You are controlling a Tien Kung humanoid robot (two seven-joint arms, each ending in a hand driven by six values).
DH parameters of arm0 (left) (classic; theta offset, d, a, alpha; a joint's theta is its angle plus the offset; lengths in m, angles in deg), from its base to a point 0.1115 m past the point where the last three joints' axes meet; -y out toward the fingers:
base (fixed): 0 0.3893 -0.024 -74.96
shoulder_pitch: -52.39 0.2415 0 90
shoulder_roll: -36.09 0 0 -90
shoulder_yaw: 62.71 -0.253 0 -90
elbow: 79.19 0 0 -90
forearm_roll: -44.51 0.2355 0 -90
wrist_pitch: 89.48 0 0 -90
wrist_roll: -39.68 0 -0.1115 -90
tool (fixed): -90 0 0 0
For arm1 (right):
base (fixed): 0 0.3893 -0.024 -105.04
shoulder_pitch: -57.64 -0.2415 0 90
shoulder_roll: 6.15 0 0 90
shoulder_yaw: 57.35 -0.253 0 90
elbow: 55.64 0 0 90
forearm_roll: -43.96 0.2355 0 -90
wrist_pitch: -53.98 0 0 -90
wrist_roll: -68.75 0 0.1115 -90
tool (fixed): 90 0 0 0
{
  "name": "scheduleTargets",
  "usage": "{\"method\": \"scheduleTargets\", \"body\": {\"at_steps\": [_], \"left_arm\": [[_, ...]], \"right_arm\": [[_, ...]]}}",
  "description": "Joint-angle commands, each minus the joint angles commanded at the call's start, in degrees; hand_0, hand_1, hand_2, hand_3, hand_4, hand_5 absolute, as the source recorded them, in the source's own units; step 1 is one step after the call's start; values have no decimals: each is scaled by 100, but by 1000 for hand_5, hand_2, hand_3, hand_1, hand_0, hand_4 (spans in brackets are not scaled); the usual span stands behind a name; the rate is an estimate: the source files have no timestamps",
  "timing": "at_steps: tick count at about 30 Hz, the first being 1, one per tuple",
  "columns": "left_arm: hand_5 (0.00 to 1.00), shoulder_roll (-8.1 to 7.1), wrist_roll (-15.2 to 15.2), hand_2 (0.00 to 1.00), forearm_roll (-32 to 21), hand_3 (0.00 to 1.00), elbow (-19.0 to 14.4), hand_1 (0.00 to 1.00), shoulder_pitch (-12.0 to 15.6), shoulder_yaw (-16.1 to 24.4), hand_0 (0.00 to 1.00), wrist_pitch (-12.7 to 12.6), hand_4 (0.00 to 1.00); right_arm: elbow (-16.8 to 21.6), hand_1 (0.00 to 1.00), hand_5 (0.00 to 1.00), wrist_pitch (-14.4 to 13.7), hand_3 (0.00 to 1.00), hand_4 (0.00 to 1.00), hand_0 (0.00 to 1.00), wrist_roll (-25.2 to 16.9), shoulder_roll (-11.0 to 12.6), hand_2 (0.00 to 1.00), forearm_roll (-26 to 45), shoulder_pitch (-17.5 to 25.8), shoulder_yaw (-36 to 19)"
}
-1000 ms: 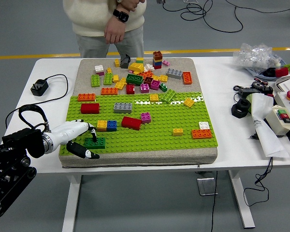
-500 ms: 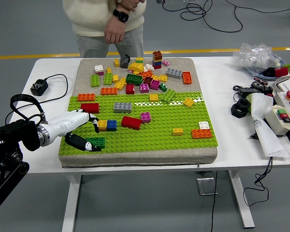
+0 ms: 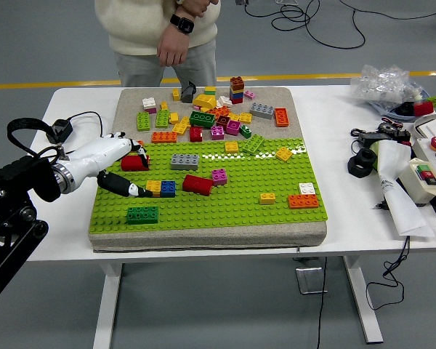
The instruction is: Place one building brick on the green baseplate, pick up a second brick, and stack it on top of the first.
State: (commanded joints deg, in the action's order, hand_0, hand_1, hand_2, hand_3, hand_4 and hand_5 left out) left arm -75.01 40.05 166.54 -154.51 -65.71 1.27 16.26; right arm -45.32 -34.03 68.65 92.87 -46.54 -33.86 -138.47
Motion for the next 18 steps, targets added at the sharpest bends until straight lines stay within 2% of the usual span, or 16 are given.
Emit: {"method": "scheduleTargets", "body": {"at_steps": [2,3,8,9,10,18], "left_arm": [[271,62,-58,735,125,664,223,779,-180,-79,897,-79,974],[131,80,-77,579,158,693,312,707,-238,-107,791,-98,910],[131,173,-243,579,495,693,796,707,-611,-440,791,-167,910],[70,180,-263,564,539,709,851,703,-659,-502,779,-176,909],[70,187,-299,564,610,709,952,703,-748,-632,779,-196,909],[36,261,-402,558,798,715,1387,701,-1098,-1161,776,-266,911]], "right_arm": [[0,703,627,2,749,998,764,0,-2,737,2,-12,20],[0,703,627,3,749,998,764,1,-2,738,2,-15,25],[0,703,627,9,749,998,764,9,-1,738,-4,-35,56],[0,703,627,9,749,998,764,10,0,737,-4,-38,60],[0,703,627,8,749,998,764,10,4,737,-1,-43,69],[0,704,626,7,750,998,764,15,5,737,15,-65,97]]}}
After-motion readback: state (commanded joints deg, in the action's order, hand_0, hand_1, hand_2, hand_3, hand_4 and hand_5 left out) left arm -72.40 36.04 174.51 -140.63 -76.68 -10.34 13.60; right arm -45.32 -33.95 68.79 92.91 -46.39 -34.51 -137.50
